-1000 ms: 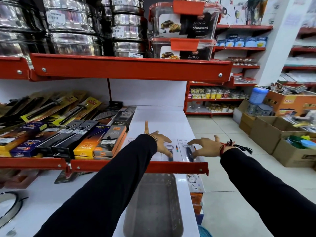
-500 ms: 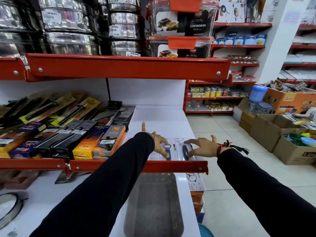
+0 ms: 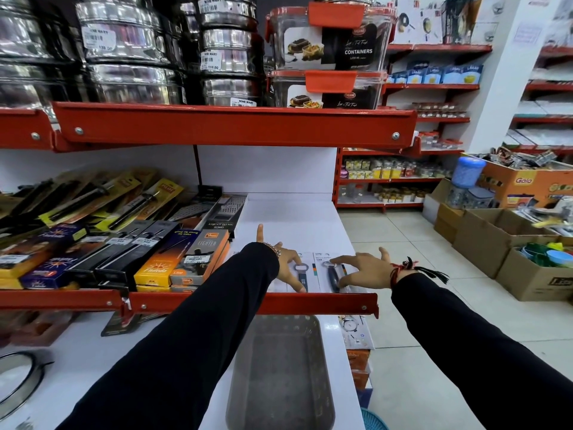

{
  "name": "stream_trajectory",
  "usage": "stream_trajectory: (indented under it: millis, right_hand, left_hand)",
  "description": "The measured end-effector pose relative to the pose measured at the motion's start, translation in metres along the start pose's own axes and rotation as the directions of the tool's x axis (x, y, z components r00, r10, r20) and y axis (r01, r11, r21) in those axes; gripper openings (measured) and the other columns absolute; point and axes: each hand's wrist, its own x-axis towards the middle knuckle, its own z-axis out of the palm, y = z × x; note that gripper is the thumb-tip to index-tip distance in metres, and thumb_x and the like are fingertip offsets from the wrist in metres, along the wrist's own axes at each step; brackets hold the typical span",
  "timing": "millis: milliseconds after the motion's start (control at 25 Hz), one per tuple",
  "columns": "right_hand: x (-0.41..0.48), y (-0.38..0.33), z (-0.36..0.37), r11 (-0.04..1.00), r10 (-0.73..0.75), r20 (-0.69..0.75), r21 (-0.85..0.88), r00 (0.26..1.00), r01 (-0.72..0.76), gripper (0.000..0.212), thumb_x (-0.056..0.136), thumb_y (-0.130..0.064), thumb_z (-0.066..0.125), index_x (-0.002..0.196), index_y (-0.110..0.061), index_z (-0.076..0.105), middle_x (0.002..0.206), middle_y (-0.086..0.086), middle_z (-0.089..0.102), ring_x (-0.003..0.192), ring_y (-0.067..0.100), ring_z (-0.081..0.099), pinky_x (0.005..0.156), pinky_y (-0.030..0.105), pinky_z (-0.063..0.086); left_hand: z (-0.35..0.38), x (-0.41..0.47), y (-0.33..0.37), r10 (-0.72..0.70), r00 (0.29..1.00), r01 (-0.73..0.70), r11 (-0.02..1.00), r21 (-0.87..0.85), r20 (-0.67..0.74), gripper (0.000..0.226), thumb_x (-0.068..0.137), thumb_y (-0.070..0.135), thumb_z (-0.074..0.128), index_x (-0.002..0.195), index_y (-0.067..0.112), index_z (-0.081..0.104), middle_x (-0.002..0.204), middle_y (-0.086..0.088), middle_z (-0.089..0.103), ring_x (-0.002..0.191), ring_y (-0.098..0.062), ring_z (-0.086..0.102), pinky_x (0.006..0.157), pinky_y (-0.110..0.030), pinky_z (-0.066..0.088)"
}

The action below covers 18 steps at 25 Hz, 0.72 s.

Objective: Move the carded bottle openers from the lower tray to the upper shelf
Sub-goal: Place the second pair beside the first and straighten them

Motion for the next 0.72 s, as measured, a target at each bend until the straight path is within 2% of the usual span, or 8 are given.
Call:
stream_trajectory:
  millis: [280, 440, 720]
  right_hand:
    - [0.0007, -0.0015, 0.0015, 1.000, 0.015, -0.012, 0.010, 1.000, -0.014, 0.062, 0.084, -0.062, 0.055, 0.142, -0.045, 0.042, 0.152, -0.005, 0.047, 0.145, 0.023, 0.034, 0.115, 0.061, -0.009]
    - [0.0015, 0.0011, 0.0031, 1.000, 0.008, -0.018, 0.009, 1.000, -0.008, 0.062, 0.084, -0.064, 0.055, 0.142, -0.047, 0.042, 0.151, -0.004, 0.048, 0.145, 0.023, 0.035, 0.115, 0.062, -0.008]
    - [-0.0006, -0.0004, 0.0042, 1.000, 0.004, -0.024, 0.024, 1.000, -0.003, 0.062, 0.085, -0.062, 0.055, 0.144, -0.046, 0.040, 0.149, -0.002, 0.049, 0.144, 0.024, 0.036, 0.115, 0.062, -0.009]
  left_hand:
    - [0.0019, 0.0009, -0.0007, -0.013, 1.000, 0.013, 1.000, 0.010, -0.009, 0.097, 0.067, 0.091, 0.046, 0.147, 0.038, 0.037, 0.163, 0.004, 0.032, 0.157, -0.020, 0.005, 0.104, -0.072, -0.030]
    - [0.0020, -0.0006, 0.0027, -0.024, 0.999, 0.024, 1.000, 0.013, -0.037, 0.093, 0.070, 0.088, 0.049, 0.146, 0.035, 0.039, 0.160, 0.003, 0.037, 0.157, -0.020, 0.006, 0.102, -0.071, -0.031]
    - [0.0053, 0.0016, 0.0002, -0.028, 0.999, 0.027, 1.000, -0.015, -0.041, 0.093, 0.066, 0.090, 0.049, 0.143, 0.038, 0.040, 0.155, 0.001, 0.043, 0.155, -0.020, 0.016, 0.100, -0.070, -0.032]
